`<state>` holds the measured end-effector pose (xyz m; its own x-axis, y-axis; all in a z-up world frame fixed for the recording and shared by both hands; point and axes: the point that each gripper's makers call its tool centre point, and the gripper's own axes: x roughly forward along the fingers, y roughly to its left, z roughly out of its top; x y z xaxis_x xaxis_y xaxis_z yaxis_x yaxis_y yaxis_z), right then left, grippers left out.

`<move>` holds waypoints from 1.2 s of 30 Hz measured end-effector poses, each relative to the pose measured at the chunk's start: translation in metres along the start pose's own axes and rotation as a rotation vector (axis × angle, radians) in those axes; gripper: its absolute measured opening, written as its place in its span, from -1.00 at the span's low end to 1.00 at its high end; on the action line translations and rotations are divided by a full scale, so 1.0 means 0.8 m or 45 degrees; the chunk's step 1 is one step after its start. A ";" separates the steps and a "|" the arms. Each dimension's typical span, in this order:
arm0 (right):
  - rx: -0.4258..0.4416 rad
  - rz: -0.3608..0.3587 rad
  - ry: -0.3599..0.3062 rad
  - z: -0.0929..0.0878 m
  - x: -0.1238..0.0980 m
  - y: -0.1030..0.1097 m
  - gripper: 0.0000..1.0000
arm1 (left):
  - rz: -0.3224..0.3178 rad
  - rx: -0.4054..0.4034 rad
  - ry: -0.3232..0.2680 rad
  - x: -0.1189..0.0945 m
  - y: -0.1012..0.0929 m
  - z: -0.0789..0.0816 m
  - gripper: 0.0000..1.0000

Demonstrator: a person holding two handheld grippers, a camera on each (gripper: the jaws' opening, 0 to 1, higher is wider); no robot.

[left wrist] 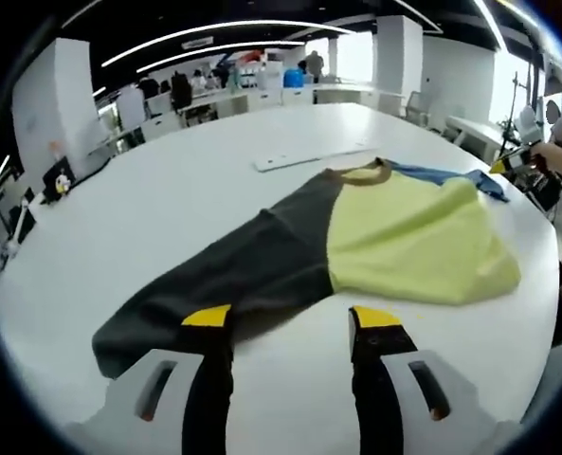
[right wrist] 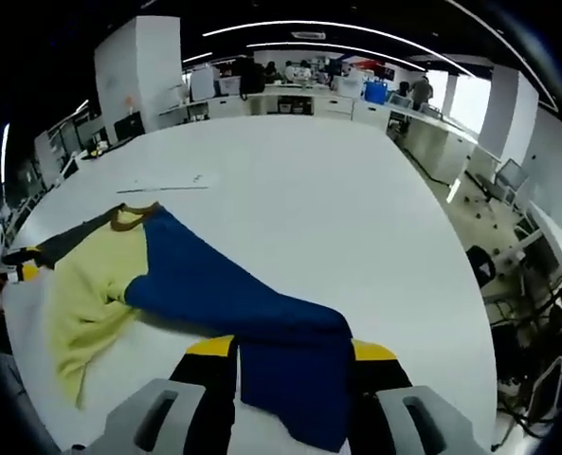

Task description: Fold the garment on the visible template until the final outline fits inside the template.

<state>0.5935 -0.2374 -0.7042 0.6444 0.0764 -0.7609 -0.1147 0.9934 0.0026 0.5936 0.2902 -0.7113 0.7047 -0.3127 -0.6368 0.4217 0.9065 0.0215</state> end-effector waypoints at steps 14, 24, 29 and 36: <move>-0.011 0.043 0.034 -0.036 -0.024 0.016 -0.09 | -0.056 -0.059 -0.072 -0.027 -0.035 0.001 0.35; -0.004 0.018 0.050 -0.064 -0.030 0.012 -0.40 | -0.073 -0.054 -0.078 -0.048 -0.053 -0.004 0.40; 0.003 -0.018 0.068 -0.077 -0.027 0.003 -0.51 | -0.081 -0.040 -0.091 -0.061 -0.060 -0.004 0.39; 0.008 -0.032 0.069 -0.087 -0.017 -0.005 -0.60 | -0.106 -0.044 -0.091 -0.077 -0.072 -0.011 0.39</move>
<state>0.5328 -0.2487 -0.7392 0.6051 0.0472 -0.7948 -0.0944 0.9954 -0.0128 0.5206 0.2601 -0.6800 0.7072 -0.4058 -0.5790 0.4617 0.8852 -0.0565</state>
